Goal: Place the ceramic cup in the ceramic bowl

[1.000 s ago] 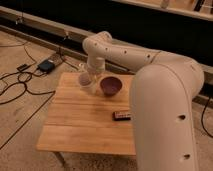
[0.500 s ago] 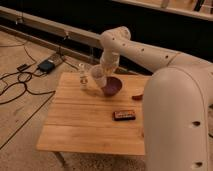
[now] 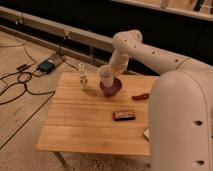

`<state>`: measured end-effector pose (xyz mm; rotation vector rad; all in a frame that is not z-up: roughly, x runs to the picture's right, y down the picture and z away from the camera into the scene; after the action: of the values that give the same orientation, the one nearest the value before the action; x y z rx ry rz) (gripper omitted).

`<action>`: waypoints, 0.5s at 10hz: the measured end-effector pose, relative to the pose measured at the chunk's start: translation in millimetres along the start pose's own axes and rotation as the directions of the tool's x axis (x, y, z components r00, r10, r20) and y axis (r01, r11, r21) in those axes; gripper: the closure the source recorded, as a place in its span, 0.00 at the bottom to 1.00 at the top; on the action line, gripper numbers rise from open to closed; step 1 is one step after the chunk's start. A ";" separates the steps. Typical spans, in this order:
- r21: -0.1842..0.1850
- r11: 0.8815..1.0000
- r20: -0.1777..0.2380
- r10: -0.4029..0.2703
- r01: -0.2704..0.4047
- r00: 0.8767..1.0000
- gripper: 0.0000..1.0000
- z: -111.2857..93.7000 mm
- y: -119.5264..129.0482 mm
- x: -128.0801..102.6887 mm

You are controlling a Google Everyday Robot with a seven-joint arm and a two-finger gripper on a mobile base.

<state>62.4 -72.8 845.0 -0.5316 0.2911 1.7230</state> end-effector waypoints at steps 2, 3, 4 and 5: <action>-0.019 1.000 -0.026 0.010 -0.010 1.000 1.00 22.0 -6.6 -3.8; -0.024 1.000 -0.037 0.015 -0.015 0.999 1.00 31.1 -10.0 -4.9; -0.029 0.999 -0.049 0.019 -0.021 0.999 1.00 40.8 -13.7 -6.2; -0.032 0.999 -0.058 0.024 -0.026 0.998 1.00 49.0 -17.8 -7.6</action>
<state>71.6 -52.3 892.7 -0.6049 0.3128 1.7413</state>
